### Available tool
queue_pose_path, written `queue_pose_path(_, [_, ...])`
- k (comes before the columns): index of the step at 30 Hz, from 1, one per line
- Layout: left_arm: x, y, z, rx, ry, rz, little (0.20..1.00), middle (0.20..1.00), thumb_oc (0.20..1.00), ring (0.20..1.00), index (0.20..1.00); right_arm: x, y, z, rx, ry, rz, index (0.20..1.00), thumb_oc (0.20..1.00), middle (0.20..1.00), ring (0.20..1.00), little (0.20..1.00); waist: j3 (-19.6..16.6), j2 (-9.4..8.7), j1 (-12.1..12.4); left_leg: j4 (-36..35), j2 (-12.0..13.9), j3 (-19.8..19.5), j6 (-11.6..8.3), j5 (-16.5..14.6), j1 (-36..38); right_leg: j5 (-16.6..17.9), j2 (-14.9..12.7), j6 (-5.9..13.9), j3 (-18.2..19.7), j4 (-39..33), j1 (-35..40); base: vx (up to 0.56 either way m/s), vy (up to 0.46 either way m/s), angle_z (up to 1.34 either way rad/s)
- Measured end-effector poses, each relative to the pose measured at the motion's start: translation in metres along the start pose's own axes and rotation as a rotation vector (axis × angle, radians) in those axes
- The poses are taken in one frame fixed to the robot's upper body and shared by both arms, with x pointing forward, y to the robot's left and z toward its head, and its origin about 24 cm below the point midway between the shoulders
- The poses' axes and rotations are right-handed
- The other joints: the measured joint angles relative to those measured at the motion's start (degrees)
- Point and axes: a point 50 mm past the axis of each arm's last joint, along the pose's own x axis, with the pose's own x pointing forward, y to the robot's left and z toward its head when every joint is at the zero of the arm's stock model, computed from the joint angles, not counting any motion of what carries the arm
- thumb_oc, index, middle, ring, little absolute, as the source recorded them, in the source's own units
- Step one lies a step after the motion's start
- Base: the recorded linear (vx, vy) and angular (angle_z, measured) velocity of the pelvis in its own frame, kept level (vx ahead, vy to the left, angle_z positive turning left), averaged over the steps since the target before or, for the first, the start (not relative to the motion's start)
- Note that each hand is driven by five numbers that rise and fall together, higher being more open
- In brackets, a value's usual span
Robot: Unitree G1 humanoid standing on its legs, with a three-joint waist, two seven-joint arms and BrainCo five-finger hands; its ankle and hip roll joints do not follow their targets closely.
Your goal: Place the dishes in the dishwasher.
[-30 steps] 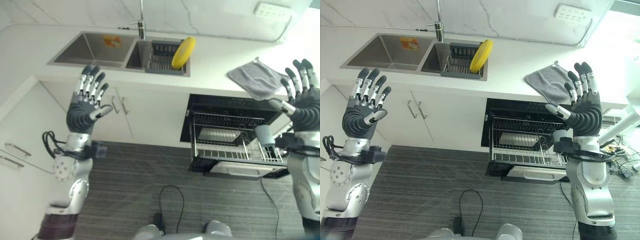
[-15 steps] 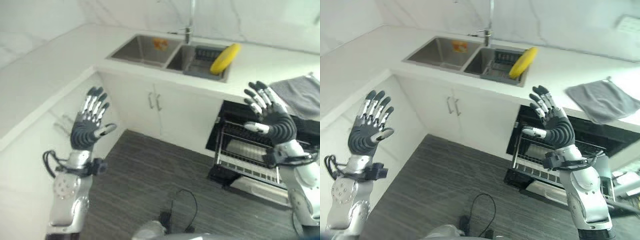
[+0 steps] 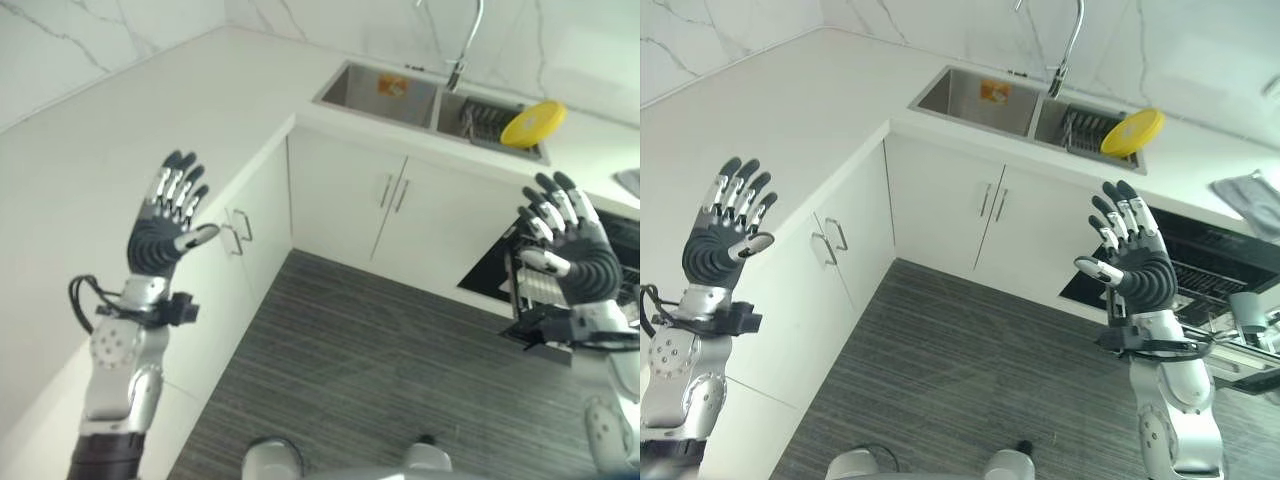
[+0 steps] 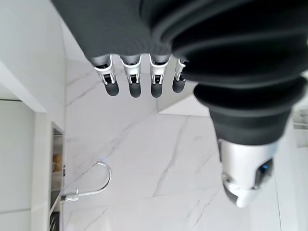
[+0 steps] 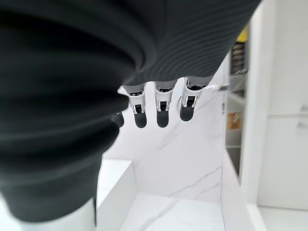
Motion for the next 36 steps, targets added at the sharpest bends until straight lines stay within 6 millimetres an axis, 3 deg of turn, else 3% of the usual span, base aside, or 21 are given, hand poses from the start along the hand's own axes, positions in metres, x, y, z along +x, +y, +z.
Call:
queue_pose_path(1, [0.002,-0.009,0.001,-0.014,-0.008,-0.038,1.000,1.000,1.000,1.000,1.000,0.003,-0.002,0.003,-0.022,-0.004,0.011,1.000,1.000,1.000,1.000,1.000,-0.24,0.04,-1.42,-3.42,-2.39,0.30,0.60,1.74,1.23,-1.92,3.37,-2.22,-0.06,-2.34,1.55,0.04,0.184,-0.08])
queue_pose_path(3, [0.005,-0.022,0.000,-0.030,-0.020,-0.055,1.000,1.000,1.000,1.000,1.000,0.002,-0.004,0.001,-0.030,0.011,-0.011,1.000,1.000,1.000,1.000,1.000,-1.07,0.21,-1.91,-6.13,-5.03,1.09,1.44,2.41,2.57,-2.95,4.85,-4.00,0.20,-7.72,4.22,0.06,0.067,-0.07])
queue_pose_path(6, [0.006,-0.028,0.007,-0.002,-0.045,-0.051,1.000,1.000,1.000,1.000,1.000,-0.003,-0.006,-0.003,-0.044,0.047,-0.025,1.000,1.000,1.000,1.000,1.000,-2.73,0.70,-2.97,-8.28,-8.03,2.88,1.77,3.59,4.86,-1.35,4.44,-5.41,2.23,-16.67,8.87,0.05,-0.061,-0.28])
queue_pose_path(11, [0.010,-0.029,0.008,0.025,-0.059,-0.030,1.000,1.000,1.000,1.000,1.000,0.004,-0.004,-0.006,-0.067,0.039,-0.014,1.000,1.000,1.000,1.000,1.000,-3.51,2.63,-3.77,-8.28,-6.67,2.46,1.30,3.61,5.50,-1.44,5.89,-5.35,3.67,-16.54,8.87,0.01,-0.177,-0.20])
queue_pose_path(17, [0.011,-0.028,0.010,0.033,-0.069,-0.010,1.000,1.000,1.000,1.000,1.000,0.015,-0.001,-0.002,-0.090,0.006,-0.009,1.000,1.000,1.000,1.000,1.000,-5.09,5.29,-4.36,-7.40,-4.49,2.98,-1.40,2.52,5.90,-2.77,7.92,-6.84,3.93,-16.46,8.71,0.07,-0.301,-0.08])
queue_pose_path(19, [0.013,-0.028,0.011,0.035,-0.084,-0.008,1.000,1.000,1.000,1.000,1.000,0.015,0.000,-0.005,-0.089,0.020,-0.001,1.000,1.000,1.000,1.000,1.000,-5.07,5.43,-3.90,0.45,-1.95,4.11,-3.05,0.03,2.85,-5.37,9.52,-9.52,5.49,-12.36,6.35,0.05,-0.258,-0.33])
queue_pose_path(20, [0.012,-0.027,0.010,0.035,-0.078,-0.007,1.000,1.000,1.000,1.000,1.000,0.015,0.000,-0.006,-0.089,0.023,0.004,1.000,1.000,1.000,1.000,1.000,-4.87,4.71,-3.62,8.30,-0.27,3.09,-3.34,-0.40,-0.48,-6.23,10.26,-10.45,6.05,-10.50,5.53,0.08,-0.268,-0.40])
queue_pose_path(21, [0.012,-0.027,0.008,0.032,-0.071,-0.006,1.000,1.000,1.000,1.000,1.000,0.014,-0.002,-0.007,-0.091,0.028,0.003,1.000,1.000,1.000,1.000,1.000,-4.94,3.65,-3.56,15.25,0.61,1.48,-4.74,0.63,-4.16,-6.69,10.20,-11.15,6.52,-9.53,4.96,0.15,-0.228,-0.33])
queue_pose_path(22, [0.011,-0.028,0.007,0.025,-0.067,-0.010,1.000,1.000,1.000,1.000,1.000,0.014,-0.007,-0.005,-0.103,0.025,-0.011,1.000,1.000,1.000,1.000,1.000,-4.45,2.89,-3.57,25.78,1.78,-2.08,-5.16,3.93,-10.04,-6.96,10.26,-12.02,6.95,-9.41,5.41,0.18,-0.156,-0.18])
queue_pose_path(23, [0.010,-0.028,0.005,0.019,-0.061,-0.015,1.000,1.000,1.000,1.000,1.000,0.013,-0.009,-0.005,-0.105,0.026,-0.021,1.000,1.000,1.000,1.000,1.000,-4.10,2.48,-3.63,28.02,1.49,-3.10,-4.31,2.52,-11.43,-6.77,10.15,-12.65,6.66,-9.92,6.14,0.18,-0.068,-0.18])
queue_pose_path(24, [0.007,-0.028,0.002,0.016,-0.046,-0.013,1.000,1.000,1.000,1.000,1.000,0.013,-0.008,-0.007,-0.099,0.029,-0.024,1.000,1.000,1.000,1.000,1.000,-4.19,2.67,-3.44,24.97,-0.34,-3.53,-3.74,0.50,-11.05,-6.76,9.97,-12.64,6.64,-10.82,6.54,0.16,-0.003,-0.26])
queue_pose_path(26, [0.004,-0.028,-0.001,0.010,-0.032,-0.012,1.000,1.000,1.000,1.000,1.000,0.016,-0.003,-0.007,-0.092,0.023,0.004,1.000,1.000,1.000,1.000,1.000,-3.52,4.01,-2.65,13.15,-3.61,-3.41,-3.08,0.04,-7.73,-6.48,10.26,-12.68,6.44,-11.83,7.45,0.25,0.053,-0.33])
queue_pose_path(29, [0.004,-0.025,-0.008,0.006,-0.006,0.015,1.000,1.000,1.000,1.000,1.000,0.019,0.012,-0.018,-0.087,0.055,0.066,1.000,1.000,1.000,1.000,1.000,-2.97,5.18,-2.17,-9.03,-5.82,-5.01,-4.00,2.60,-4.48,-5.57,11.89,-11.87,8.24,-16.49,10.24,0.31,0.062,-0.03])
queue_pose_path(31, [0.006,-0.025,-0.012,-0.006,-0.003,0.034,1.000,1.000,1.000,1.000,1.000,0.023,0.010,-0.019,-0.092,0.055,0.059,1.000,1.000,1.000,1.000,1.000,-0.15,6.25,-0.97,-8.92,-4.45,-7.64,-5.71,4.06,-6.40,-4.91,13.14,-13.38,10.42,-16.50,12.26,0.29,0.041,-0.07])
queue_pose_path(32, [0.004,-0.025,-0.014,-0.019,0.005,0.046,1.000,1.000,1.000,1.000,1.000,0.023,0.007,-0.018,-0.098,0.053,0.049,1.000,1.000,1.000,1.000,1.000,0.67,7.77,0.73,-8.88,-3.35,-8.71,-6.28,4.28,-9.24,-5.87,13.91,-13.86,11.74,-16.50,13.24,0.50,0.108,-0.23])
queue_pose_path(34, [0.002,-0.025,-0.015,-0.019,0.012,0.045,1.000,1.000,1.000,1.000,1.000,0.023,0.003,-0.016,-0.107,0.047,0.042,1.000,1.000,1.000,1.000,1.000,2.09,8.67,1.09,-8.57,-3.80,-8.21,-6.25,4.24,-11.10,-8.40,13.63,-12.75,13.31,-16.52,16.77,0.54,0.171,-0.39])
queue_pose_path(36, [-0.001,-0.022,-0.011,-0.007,-0.001,0.054,1.000,1.000,1.000,1.000,1.000,0.019,0.003,-0.011,-0.111,0.031,0.052,1.000,1.000,1.000,1.000,1.000,1.90,8.73,2.08,-7.91,-4.44,-9.78,-4.96,4.76,-9.45,-11.02,12.30,-11.02,17.59,-16.30,18.22,0.40,0.182,-0.92])
